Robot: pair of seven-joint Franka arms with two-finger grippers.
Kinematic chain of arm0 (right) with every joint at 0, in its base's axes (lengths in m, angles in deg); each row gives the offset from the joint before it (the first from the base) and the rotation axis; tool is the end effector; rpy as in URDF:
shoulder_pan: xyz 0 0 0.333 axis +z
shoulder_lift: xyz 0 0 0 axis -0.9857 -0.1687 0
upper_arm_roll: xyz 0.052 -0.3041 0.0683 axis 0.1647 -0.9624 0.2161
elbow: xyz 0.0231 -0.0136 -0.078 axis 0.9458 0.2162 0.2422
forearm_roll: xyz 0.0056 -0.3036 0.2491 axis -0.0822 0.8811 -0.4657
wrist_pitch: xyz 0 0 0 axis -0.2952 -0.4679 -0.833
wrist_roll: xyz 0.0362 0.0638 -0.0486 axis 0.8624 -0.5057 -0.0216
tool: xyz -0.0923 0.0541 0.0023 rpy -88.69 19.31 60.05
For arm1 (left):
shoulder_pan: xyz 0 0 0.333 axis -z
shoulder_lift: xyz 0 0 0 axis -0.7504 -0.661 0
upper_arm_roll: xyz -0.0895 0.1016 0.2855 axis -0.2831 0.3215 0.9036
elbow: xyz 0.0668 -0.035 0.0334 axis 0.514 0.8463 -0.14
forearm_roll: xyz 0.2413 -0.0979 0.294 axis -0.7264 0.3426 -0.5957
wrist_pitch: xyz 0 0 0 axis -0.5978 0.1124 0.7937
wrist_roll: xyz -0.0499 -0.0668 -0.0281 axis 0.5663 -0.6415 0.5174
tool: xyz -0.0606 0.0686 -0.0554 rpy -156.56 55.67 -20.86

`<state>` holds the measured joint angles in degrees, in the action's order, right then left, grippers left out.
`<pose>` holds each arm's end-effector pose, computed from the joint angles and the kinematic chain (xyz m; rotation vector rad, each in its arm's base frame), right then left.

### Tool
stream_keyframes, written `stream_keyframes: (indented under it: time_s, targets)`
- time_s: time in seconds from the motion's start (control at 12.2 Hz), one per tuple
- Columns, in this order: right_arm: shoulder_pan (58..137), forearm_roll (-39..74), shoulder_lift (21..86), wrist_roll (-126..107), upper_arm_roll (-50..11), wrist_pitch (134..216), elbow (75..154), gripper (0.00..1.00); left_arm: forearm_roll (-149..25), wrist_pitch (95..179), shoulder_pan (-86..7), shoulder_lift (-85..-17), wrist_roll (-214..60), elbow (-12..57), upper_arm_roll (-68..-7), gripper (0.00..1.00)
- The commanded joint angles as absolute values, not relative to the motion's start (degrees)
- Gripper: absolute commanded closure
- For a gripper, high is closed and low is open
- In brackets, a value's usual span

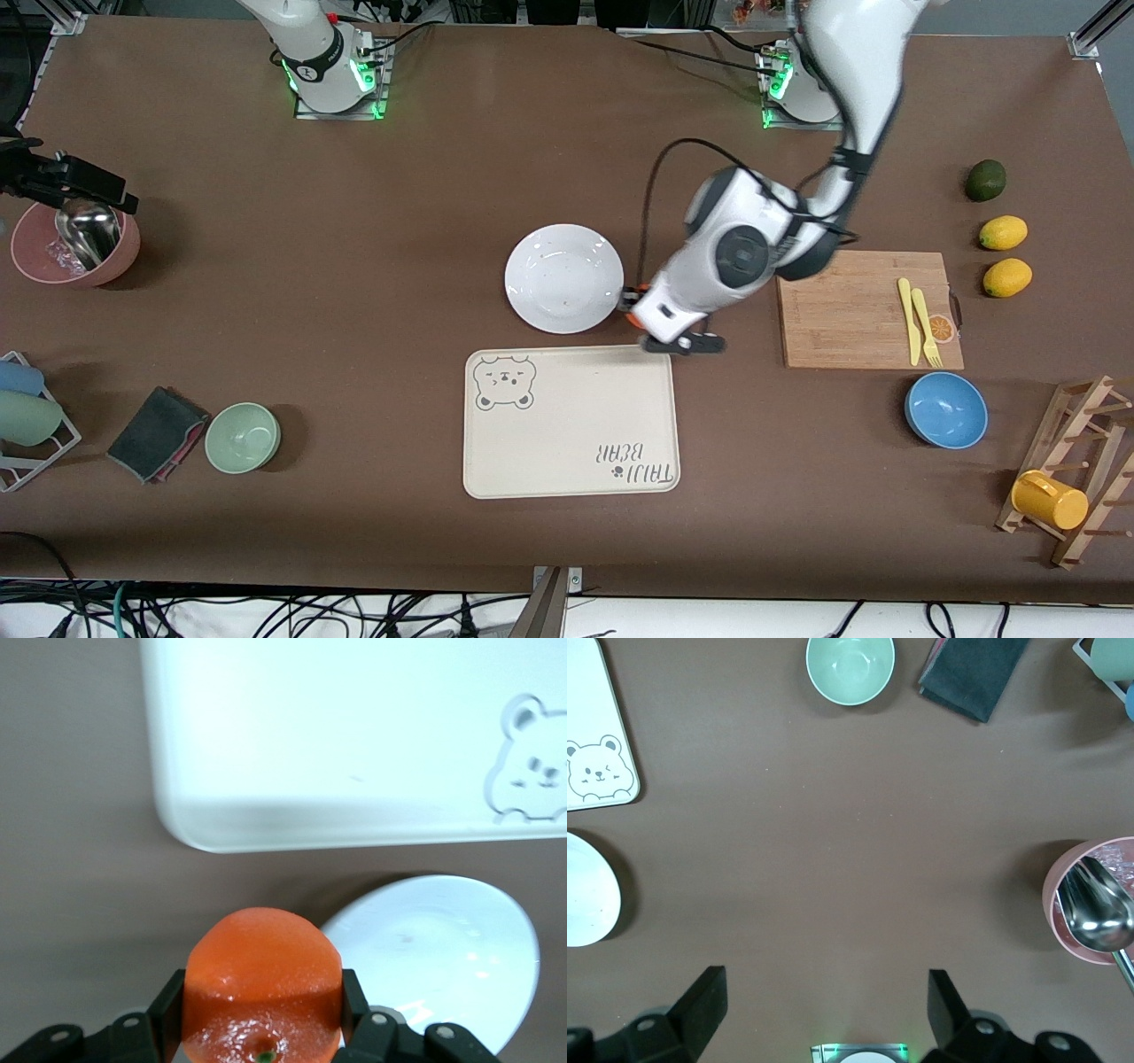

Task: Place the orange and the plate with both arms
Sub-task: 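Carry the orange with the left gripper over the white plate, then lower the orange onto the plate and open the left gripper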

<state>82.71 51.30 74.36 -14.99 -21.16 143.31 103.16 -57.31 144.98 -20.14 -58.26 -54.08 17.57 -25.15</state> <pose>0.5581 -0.0345 0.6069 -3.0822 0.1335 0.1795 0.5590 -0.3858 0.2769 2.9392 0.0957 -0.2545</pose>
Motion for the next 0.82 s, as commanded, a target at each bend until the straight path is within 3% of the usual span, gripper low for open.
stream_keyframes:
  time_s: [0.0, 0.41, 0.49, 0.57, 0.65, 0.73]
  targets:
    - [82.5, 50.6, 74.4, -14.2, -21.2, 142.9, 102.7, 0.0, -56.3, 149.2, -13.7, -61.9, -45.5, 16.0, -24.1, 0.98]
    - [82.5, 50.5, 74.4, -14.2, -21.1, 143.0, 102.7, 0.0, -57.0, 153.0, -6.8, -68.2, -33.9, 13.3, -23.6, 0.95]
    - [82.5, 50.5, 74.4, -14.2, -21.2, 143.0, 102.7, 0.0, -57.0, 153.0, -6.9, -68.3, -34.3, 13.2, -23.6, 0.75]
    - [82.5, 50.5, 74.4, -14.2, -21.1, 143.1, 102.7, 0.0, -57.0, 153.0, -7.3, -68.4, -35.2, 13.2, -23.6, 0.12]
    - [82.5, 50.5, 74.4, -14.2, -21.1, 143.1, 102.7, 0.0, -57.0, 152.6, -7.4, -68.2, -35.2, 12.7, -23.4, 0.01]
    - [82.5, 50.5, 74.4, -14.2, -21.1, 143.1, 102.7, 0.0, -57.6, 151.4, -7.4, -67.6, -35.1, 12.4, -22.0, 0.0]
